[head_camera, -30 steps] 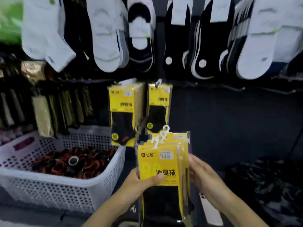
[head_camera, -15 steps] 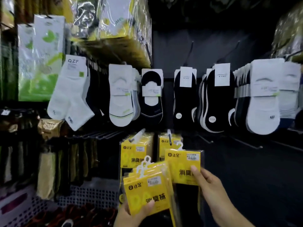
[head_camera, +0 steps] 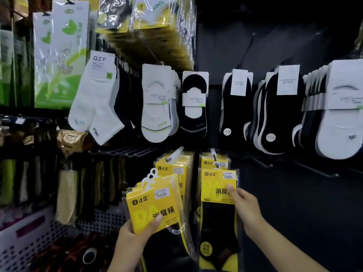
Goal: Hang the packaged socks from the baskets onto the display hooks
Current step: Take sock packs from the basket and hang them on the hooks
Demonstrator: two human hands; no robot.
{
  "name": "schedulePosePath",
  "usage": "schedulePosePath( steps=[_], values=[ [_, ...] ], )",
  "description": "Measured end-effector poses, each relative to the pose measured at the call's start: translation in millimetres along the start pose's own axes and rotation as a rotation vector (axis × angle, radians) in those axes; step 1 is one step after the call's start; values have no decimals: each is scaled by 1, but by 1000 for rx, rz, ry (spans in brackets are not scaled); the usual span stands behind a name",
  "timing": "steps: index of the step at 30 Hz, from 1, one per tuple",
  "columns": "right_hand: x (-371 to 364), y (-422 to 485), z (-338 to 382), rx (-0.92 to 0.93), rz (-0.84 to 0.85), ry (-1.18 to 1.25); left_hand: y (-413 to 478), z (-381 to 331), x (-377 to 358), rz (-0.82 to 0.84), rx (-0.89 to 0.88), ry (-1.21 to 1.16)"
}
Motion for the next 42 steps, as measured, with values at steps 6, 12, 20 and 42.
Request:
schedulePosePath(
  steps=[6, 12, 20, 42],
  values=[
    [6, 13, -18, -160, -268, -56, -9, 14, -9, 64, 29, -17],
    [-17, -30, -15, -15, 158, 54, -20, 29, -21, 160, 60, 6],
    [-28, -74, -9, 42, 474, 24, -35, 44, -38, 255, 51, 78],
    [11, -9, 29, 153, 105, 56, -18, 21, -18, 55, 33, -86]
  ],
)
Point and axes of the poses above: each hand's wrist, its own y-axis towards the middle knuckle, its own x-axis out of the back of the hand, z = x × y, the point moved 4 cm from there along y, towards the middle knuckle, and after that the axes turned 13 degrees about -y, right-handed, at the moved point
